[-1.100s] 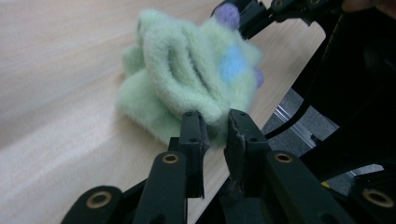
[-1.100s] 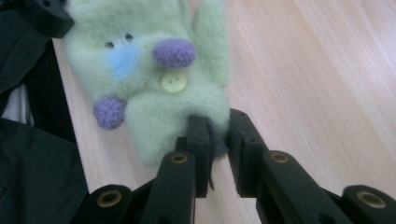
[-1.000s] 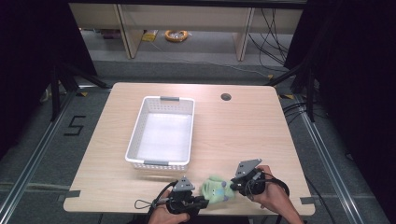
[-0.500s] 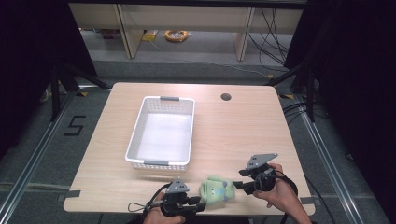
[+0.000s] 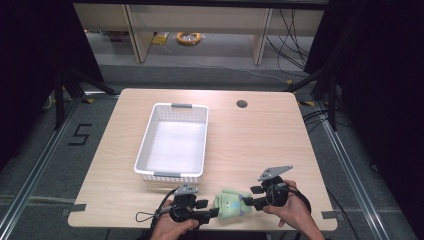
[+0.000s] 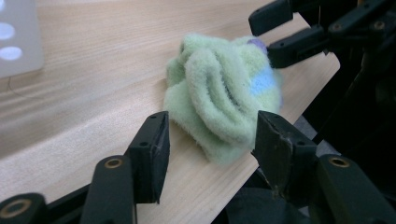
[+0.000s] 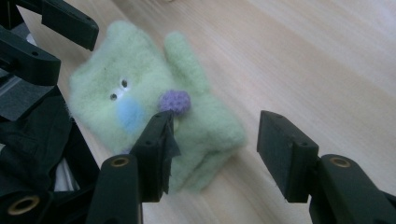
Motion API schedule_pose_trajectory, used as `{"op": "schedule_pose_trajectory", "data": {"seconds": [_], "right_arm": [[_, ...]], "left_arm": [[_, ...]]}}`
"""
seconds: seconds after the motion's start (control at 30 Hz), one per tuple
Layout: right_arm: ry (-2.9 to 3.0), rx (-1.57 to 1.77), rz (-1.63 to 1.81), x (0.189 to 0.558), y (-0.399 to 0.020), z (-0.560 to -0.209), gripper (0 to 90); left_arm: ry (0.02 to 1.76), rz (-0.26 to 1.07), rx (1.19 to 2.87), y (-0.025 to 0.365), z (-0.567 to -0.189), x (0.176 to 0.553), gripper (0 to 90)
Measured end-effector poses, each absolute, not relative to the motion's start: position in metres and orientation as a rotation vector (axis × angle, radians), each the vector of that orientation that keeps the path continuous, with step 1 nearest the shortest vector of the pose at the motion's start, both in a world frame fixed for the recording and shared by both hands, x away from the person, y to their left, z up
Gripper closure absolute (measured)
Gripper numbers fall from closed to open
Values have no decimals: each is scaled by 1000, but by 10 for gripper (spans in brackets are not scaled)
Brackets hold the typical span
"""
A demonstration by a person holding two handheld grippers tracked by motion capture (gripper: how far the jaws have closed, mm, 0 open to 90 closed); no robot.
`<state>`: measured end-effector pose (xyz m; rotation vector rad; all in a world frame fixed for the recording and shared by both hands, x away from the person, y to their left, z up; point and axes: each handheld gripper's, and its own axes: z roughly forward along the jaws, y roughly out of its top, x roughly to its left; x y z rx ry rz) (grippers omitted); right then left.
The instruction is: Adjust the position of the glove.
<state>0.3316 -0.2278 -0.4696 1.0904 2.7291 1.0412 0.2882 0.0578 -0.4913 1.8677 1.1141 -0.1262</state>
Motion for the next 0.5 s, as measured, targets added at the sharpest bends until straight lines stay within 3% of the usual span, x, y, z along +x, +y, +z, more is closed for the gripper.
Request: {"op": "schedule_pose_trajectory", "data": {"seconds": [0.5], "right_arm": [[2753, 1177, 1022, 334, -222, -486, 456]], "left_arm": [[1170, -117, 1914, 46, -502, 298, 436]]}}
